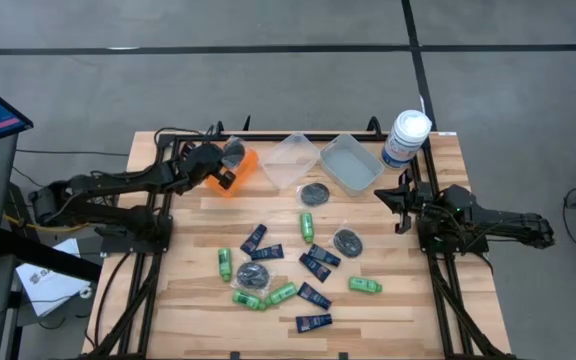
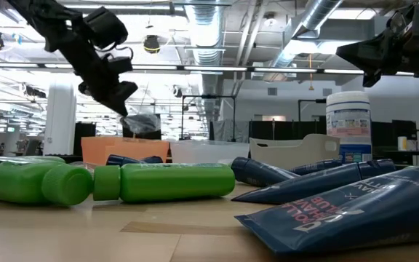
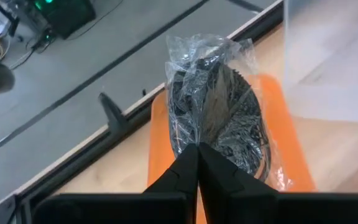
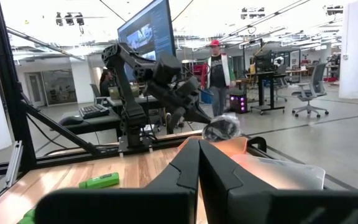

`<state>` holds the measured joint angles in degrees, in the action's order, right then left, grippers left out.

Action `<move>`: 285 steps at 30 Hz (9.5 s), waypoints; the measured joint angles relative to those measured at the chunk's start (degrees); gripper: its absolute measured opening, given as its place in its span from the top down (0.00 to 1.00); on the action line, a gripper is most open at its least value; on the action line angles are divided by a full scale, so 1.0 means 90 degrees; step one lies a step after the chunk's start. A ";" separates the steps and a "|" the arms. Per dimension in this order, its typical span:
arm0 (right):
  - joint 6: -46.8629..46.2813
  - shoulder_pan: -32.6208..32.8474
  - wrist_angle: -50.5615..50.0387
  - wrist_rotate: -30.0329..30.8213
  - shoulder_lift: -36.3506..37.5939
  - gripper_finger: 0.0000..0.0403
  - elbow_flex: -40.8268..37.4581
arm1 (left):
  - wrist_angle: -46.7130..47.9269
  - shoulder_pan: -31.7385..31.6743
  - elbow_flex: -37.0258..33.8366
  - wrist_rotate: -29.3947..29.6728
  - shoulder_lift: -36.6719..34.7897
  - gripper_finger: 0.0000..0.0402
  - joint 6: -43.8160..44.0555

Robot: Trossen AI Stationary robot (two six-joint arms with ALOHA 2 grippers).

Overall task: Pick & Place Travel size toiletries
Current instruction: Put the hairbrush into the orange bin

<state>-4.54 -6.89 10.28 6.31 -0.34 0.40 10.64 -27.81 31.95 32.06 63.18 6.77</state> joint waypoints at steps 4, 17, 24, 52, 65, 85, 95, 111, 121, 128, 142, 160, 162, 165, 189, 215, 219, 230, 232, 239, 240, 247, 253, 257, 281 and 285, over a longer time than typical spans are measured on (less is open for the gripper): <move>-0.0001 0.0002 0.0001 0.0000 -0.0002 1.00 -0.0001 | 0.0015 -0.0085 -0.0177 -0.0110 0.0000 1.00 0.0015; -0.0002 0.0002 0.0002 0.0000 -0.0001 1.00 0.0000 | -0.0017 -0.0091 -0.0228 0.0117 -0.0022 0.85 0.0010; -0.0002 0.0002 0.0002 -0.0001 -0.0001 1.00 -0.0001 | -0.0050 -0.0045 -0.0228 -0.0214 -0.0081 0.60 -0.0016; -0.0005 0.0000 0.0001 -0.0002 0.0000 1.00 0.0000 | 0.2425 0.4353 0.1358 -0.2109 -0.0575 0.41 0.3300; -0.0005 0.0000 -0.0109 -0.0002 -0.0002 1.00 0.0000 | 0.2549 0.5270 0.1365 -0.2106 0.1151 0.42 0.4075; -0.0002 -0.0003 -0.0151 -0.0002 -0.0001 1.00 0.0000 | 0.1346 0.5218 0.1123 -0.2282 0.2288 0.42 0.4133; -0.0002 0.0002 -0.0143 -0.0002 -0.0002 1.00 0.0000 | 0.0573 0.4980 0.0472 -0.2475 0.2297 0.42 0.4286; -0.0002 0.0002 -0.0143 -0.0002 0.0000 1.00 -0.0001 | -0.0391 0.4915 -0.0034 -0.2485 0.2297 0.42 0.4250; -0.0002 0.0002 -0.0146 -0.0002 -0.0002 1.00 0.0000 | -0.0398 0.4951 -0.0037 -0.2798 0.2266 0.42 0.4278; -0.0003 0.0002 -0.0146 -0.0002 -0.0001 1.00 0.0000 | -0.0446 0.4972 -0.0037 -0.2890 0.2266 0.42 0.4112; -0.0002 0.0000 -0.0193 -0.0002 -0.0001 1.00 0.0000 | -0.0877 0.4975 -0.0029 -0.3108 0.2538 0.59 0.3941; -0.0002 -0.0003 -0.0287 -0.0002 0.0000 1.00 -0.0001 | -0.0838 0.4973 -0.0039 -0.3408 0.2533 1.00 0.3946; -0.0002 -0.0003 -0.0287 -0.0002 -0.0002 1.00 -0.0001 | -0.0827 0.4973 -0.0041 -0.3395 0.2498 1.00 0.3951; -0.0001 -0.0003 -0.0287 -0.0002 0.0000 1.00 -0.0002 | -0.0848 0.4970 -0.0027 -0.3391 0.2453 1.00 0.3958; 0.0028 -0.0003 -0.0359 0.0197 -0.0001 1.00 0.0000 | -0.0731 0.3902 -0.0014 -0.2438 -0.0147 1.00 0.3682; 0.0051 -0.0003 -0.0357 0.0335 -0.0001 1.00 -0.0002 | -0.0600 -0.0180 -0.0022 -0.0966 -0.1350 1.00 0.1106; 0.0053 -0.0003 -0.0357 0.0333 -0.0002 1.00 0.0000 | -0.0590 -0.0414 -0.0216 -0.1284 -0.1348 1.00 0.1141; 0.0053 -0.0003 -0.0357 0.0335 -0.0002 1.00 0.0000 | -0.0622 -0.0421 -0.0924 -0.1210 -0.1348 1.00 0.1791; 0.0053 -0.0003 -0.0357 0.0334 -0.0001 1.00 -0.0001 | -0.0622 -0.0421 -0.0991 -0.1207 -0.1348 1.00 0.1938; 0.0051 0.0000 -0.0271 0.0333 -0.0002 1.00 -0.0001 | -0.0636 -0.0421 -0.1088 -0.1224 -0.1348 0.96 0.2074; 0.0045 0.0000 -0.0238 0.0333 -0.0001 1.00 -0.0001 | -0.0636 -0.0421 -0.1088 -0.1241 -0.1348 0.94 0.2060; -0.0536 0.0002 -0.0134 0.0778 -0.0002 0.94 0.0000 | -0.0678 -0.0419 -0.1089 -0.1589 -0.1348 0.70 0.1958; -0.0670 0.0001 -0.0116 0.1009 -0.0102 0.75 0.0245 | -0.0758 -0.0415 -0.1086 -0.1891 -0.1350 0.44 0.1988; -0.0644 0.0002 -0.0353 0.1100 -0.0473 0.62 0.0609 | -0.0763 -0.0414 -0.0907 -0.1899 -0.1350 0.31 0.2001; -0.2237 0.0596 -0.2969 0.0379 -0.5526 0.63 0.2876 | -0.0850 -0.0374 -0.0415 -0.2393 -0.1353 0.30 0.1969; -0.2554 0.0862 -0.2946 0.0264 -0.6115 0.61 0.2876 | -0.0865 -0.0370 -0.0417 -0.2443 -0.1353 0.30 0.1969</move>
<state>-27.52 0.87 -16.23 8.68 -55.38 26.28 2.85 -31.14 28.19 10.07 51.00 24.49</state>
